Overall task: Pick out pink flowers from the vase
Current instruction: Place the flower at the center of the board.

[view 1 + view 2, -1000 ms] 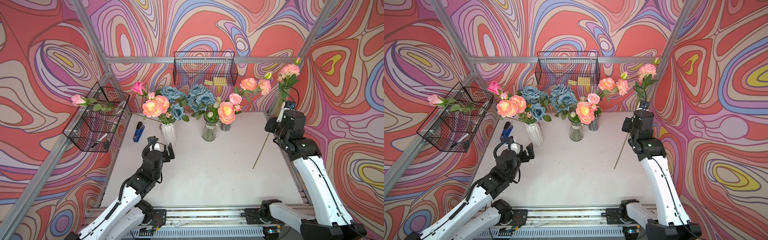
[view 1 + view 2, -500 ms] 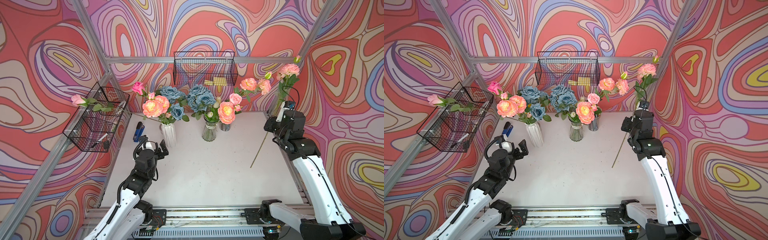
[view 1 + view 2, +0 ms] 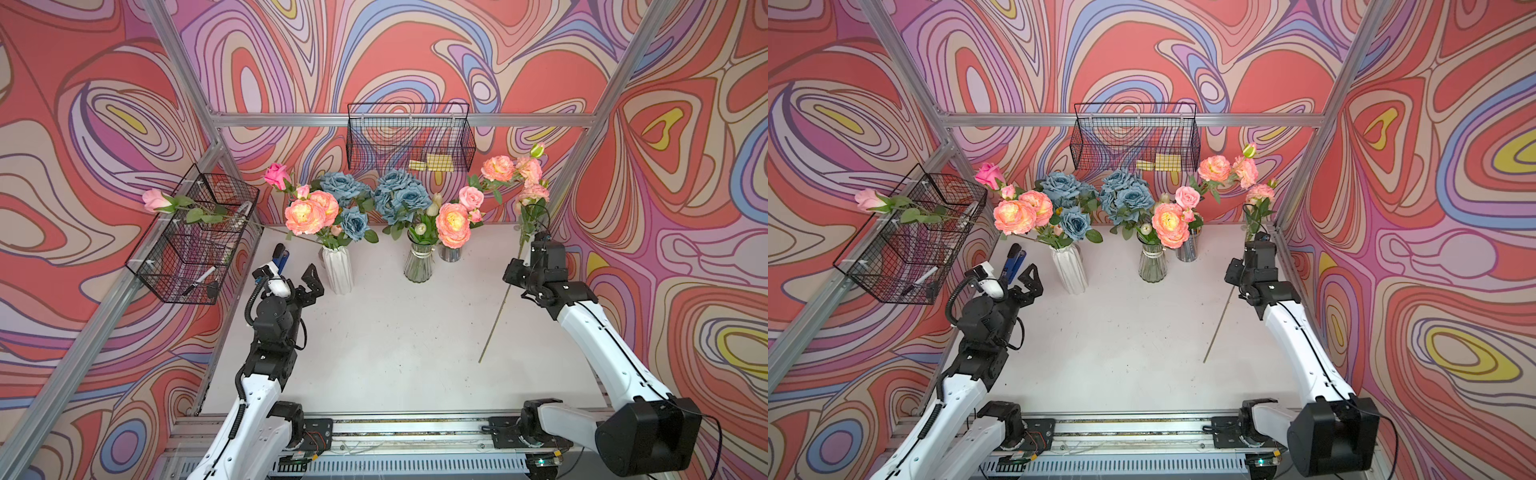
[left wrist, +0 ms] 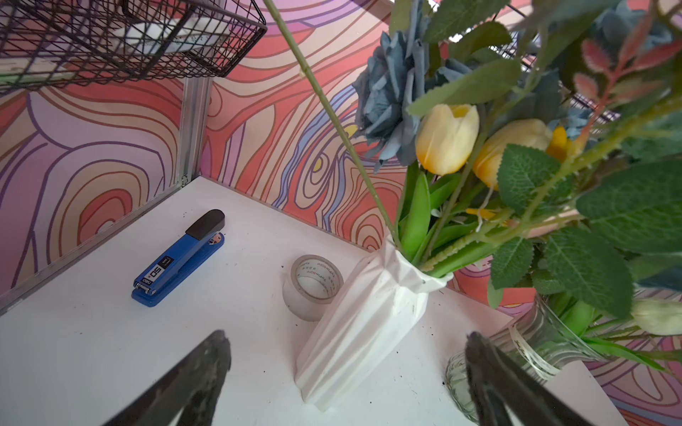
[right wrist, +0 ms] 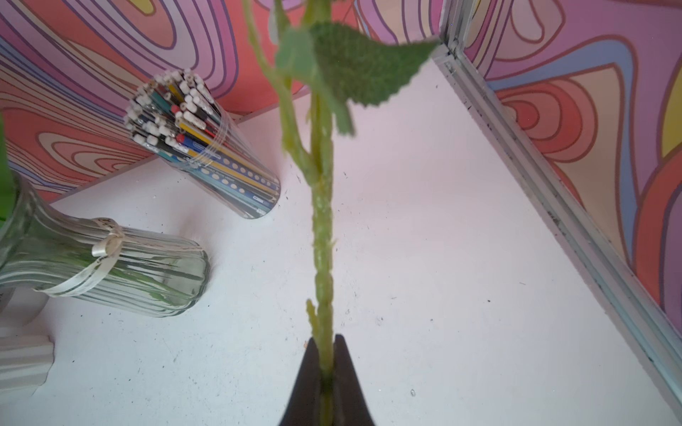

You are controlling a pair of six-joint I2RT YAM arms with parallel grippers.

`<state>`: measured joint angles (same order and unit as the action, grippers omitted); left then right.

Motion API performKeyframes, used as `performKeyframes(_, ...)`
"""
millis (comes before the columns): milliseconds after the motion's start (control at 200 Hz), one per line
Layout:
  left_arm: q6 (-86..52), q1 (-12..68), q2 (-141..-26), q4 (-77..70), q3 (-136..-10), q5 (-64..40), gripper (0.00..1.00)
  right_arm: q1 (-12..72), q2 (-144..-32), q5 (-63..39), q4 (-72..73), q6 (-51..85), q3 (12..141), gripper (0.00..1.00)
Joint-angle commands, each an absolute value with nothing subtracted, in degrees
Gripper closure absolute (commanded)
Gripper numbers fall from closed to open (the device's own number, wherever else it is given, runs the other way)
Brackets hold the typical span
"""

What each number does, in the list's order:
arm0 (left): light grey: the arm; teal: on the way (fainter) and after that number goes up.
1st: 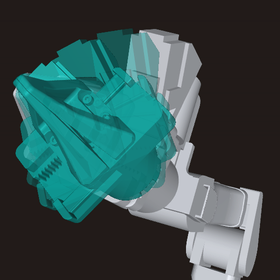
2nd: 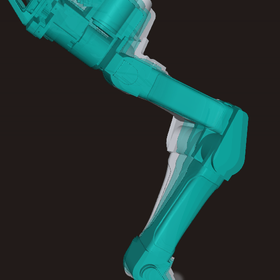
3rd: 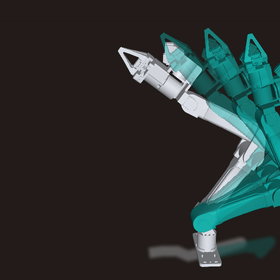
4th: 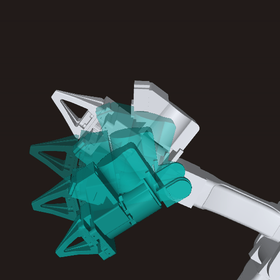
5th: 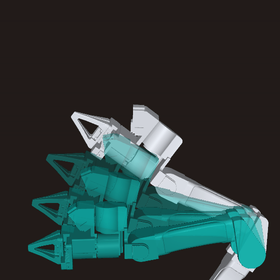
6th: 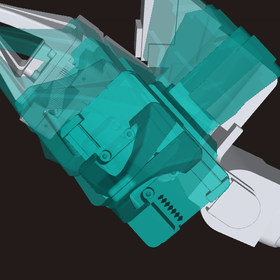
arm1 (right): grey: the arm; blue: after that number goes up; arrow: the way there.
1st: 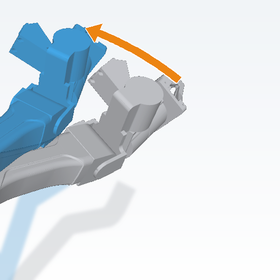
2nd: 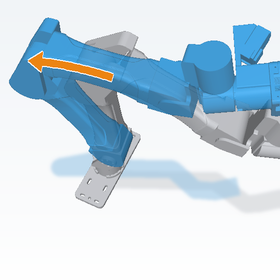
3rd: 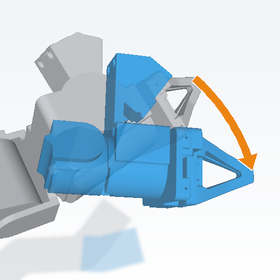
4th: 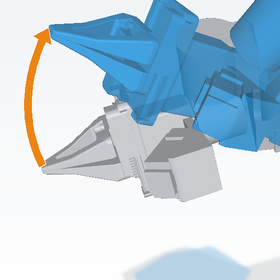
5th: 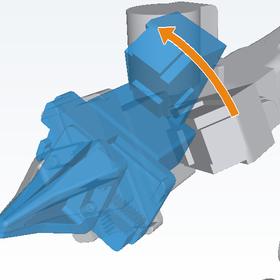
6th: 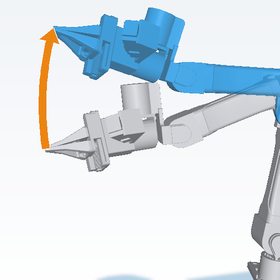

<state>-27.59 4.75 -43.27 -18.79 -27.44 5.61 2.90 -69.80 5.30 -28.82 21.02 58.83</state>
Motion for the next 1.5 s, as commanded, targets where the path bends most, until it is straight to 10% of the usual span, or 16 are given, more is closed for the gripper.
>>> performKeyframes(0,-29.8,2.8,-43.8,-25.7,-27.3,2.7,0.00,2.3,-71.4,2.9,-24.6,22.6,57.1,1.00)
performKeyframes(761,-36.5,-5.2,-58.7,-47.1,-33.7,-6.8,0.02,-0.1,-90.1,-10.3,-18.6,22.1,56.3,1.00)
performKeyframes(1497,-43.2,-7.8,-71.5,-58.4,-40.1,-8.2,0.49,-0.1,-93.6,-12.0,-17.0,22.0,55.8,1.00)
